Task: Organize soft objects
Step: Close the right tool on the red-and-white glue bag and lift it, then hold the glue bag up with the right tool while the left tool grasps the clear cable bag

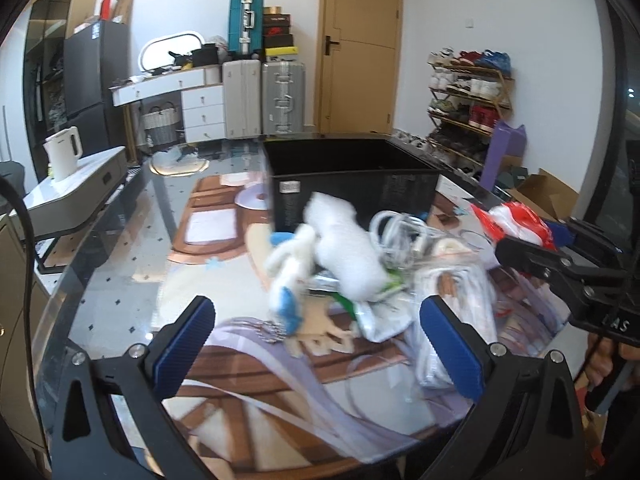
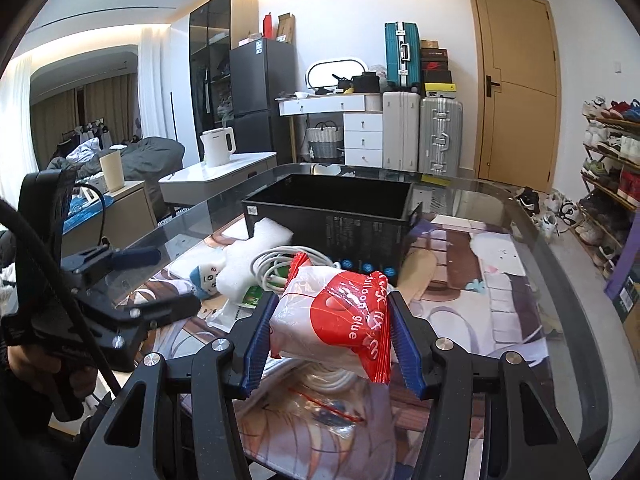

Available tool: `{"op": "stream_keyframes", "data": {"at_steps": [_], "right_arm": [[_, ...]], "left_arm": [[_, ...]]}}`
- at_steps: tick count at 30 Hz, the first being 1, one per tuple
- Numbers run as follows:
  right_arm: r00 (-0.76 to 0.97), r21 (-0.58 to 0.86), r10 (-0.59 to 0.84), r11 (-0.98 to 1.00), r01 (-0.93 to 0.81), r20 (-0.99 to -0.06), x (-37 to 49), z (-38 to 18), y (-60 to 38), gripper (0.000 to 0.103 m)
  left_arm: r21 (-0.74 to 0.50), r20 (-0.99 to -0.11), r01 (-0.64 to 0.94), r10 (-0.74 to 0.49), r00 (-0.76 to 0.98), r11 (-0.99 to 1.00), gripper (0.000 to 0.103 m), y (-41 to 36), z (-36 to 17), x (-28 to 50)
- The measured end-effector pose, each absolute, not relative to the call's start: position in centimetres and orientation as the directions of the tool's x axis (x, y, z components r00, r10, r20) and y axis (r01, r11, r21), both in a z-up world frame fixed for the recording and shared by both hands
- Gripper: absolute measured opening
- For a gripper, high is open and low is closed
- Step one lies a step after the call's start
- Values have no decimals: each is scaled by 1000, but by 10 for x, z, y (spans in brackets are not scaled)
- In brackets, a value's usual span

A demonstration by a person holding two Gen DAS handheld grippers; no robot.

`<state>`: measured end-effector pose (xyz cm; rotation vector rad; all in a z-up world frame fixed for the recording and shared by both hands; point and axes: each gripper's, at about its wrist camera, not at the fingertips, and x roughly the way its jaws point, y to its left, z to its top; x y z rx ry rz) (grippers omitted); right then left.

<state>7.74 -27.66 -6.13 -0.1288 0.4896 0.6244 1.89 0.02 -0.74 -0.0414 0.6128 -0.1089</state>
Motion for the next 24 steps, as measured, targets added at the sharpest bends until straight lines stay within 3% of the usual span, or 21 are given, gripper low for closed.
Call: {"op": "stream_keyframes", "data": {"at_steps": [10,14,21,24], "right_arm": [[730,36,497,837,-546,-469,79,-56,-297,55],[729,39,495,838,-544,-474,79,-56,-299,55],[722,37,492,837,-546,-487,78,-60,-296,55],[718,38,493,836,-548,-490,78,-60,-295,55]], "left_arm": [[-99,-583,231,-244,775,968,100,-43,-9,12],[-89,-604,268,-266,751,959,86,-57,-14,16],[-117,-629,307,-310,713,944,73,-65,-24,24],[-110,-642,317,-311,701,942,60,-69,-27,29]]}}
